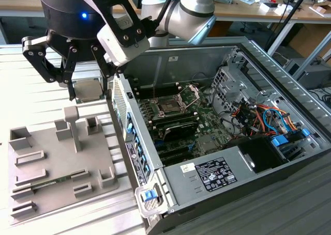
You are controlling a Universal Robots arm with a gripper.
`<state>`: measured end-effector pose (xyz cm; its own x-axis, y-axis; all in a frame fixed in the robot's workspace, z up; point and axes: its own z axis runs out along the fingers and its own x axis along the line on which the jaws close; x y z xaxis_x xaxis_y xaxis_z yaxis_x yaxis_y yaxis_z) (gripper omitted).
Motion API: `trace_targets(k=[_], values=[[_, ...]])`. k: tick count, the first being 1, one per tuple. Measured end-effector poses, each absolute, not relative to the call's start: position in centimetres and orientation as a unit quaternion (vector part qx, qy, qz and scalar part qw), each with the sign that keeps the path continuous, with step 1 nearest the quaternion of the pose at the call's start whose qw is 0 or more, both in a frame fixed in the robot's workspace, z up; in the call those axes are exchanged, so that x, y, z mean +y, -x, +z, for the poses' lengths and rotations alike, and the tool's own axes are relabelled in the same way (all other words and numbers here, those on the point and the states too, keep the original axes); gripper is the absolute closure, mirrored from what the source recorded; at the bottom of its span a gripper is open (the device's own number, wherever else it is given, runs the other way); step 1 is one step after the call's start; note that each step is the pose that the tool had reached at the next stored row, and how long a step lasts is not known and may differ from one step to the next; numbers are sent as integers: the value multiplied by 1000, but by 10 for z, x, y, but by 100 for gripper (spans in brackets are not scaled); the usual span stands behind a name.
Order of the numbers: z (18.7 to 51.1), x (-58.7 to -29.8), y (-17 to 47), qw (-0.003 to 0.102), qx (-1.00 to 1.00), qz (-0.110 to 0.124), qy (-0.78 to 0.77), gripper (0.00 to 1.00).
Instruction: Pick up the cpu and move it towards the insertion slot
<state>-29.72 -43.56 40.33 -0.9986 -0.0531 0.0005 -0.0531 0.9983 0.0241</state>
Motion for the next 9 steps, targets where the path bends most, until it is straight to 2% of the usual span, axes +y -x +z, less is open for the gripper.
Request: trace_targets(k=[9], values=[[403, -436, 288, 1, -1000, -12, -27, 45]])
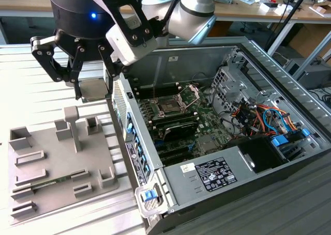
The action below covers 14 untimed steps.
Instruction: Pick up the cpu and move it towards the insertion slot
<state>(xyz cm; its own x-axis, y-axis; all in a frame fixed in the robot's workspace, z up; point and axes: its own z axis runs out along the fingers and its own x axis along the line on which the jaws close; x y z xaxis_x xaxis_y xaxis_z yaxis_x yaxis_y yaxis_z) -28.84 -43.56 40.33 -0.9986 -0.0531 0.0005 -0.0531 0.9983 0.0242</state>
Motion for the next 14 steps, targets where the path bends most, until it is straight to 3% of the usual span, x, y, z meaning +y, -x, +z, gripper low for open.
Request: trace_targets(k=[14], values=[[403, -436, 276, 1, -1000, -12, -27, 45]])
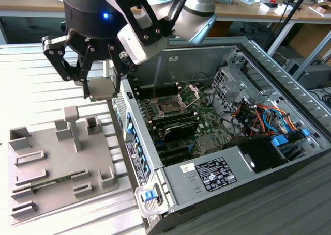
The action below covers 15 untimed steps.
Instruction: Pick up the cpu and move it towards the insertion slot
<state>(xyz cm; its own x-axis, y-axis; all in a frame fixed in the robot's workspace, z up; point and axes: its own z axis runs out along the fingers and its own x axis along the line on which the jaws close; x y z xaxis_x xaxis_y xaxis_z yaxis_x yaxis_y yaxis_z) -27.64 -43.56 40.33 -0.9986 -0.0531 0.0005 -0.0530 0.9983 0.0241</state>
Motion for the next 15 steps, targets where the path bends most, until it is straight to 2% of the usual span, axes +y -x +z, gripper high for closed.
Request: trace_targets(k=[15], values=[[403, -436, 263, 1, -1000, -12, -27, 45]])
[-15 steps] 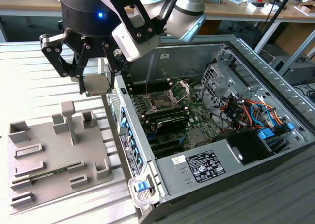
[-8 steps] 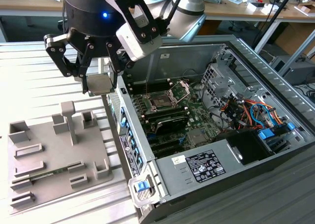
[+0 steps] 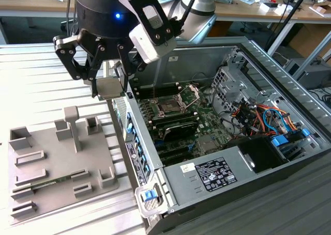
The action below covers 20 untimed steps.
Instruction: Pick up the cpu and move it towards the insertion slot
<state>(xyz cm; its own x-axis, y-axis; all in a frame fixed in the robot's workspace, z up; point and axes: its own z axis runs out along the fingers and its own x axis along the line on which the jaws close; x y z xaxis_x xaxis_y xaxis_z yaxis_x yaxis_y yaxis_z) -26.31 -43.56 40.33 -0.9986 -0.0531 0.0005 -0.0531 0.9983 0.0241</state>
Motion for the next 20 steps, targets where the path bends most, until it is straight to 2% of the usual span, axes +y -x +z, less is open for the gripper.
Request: trace_targets(k=[20], values=[[403, -436, 246, 1, -1000, -12, -27, 45]])
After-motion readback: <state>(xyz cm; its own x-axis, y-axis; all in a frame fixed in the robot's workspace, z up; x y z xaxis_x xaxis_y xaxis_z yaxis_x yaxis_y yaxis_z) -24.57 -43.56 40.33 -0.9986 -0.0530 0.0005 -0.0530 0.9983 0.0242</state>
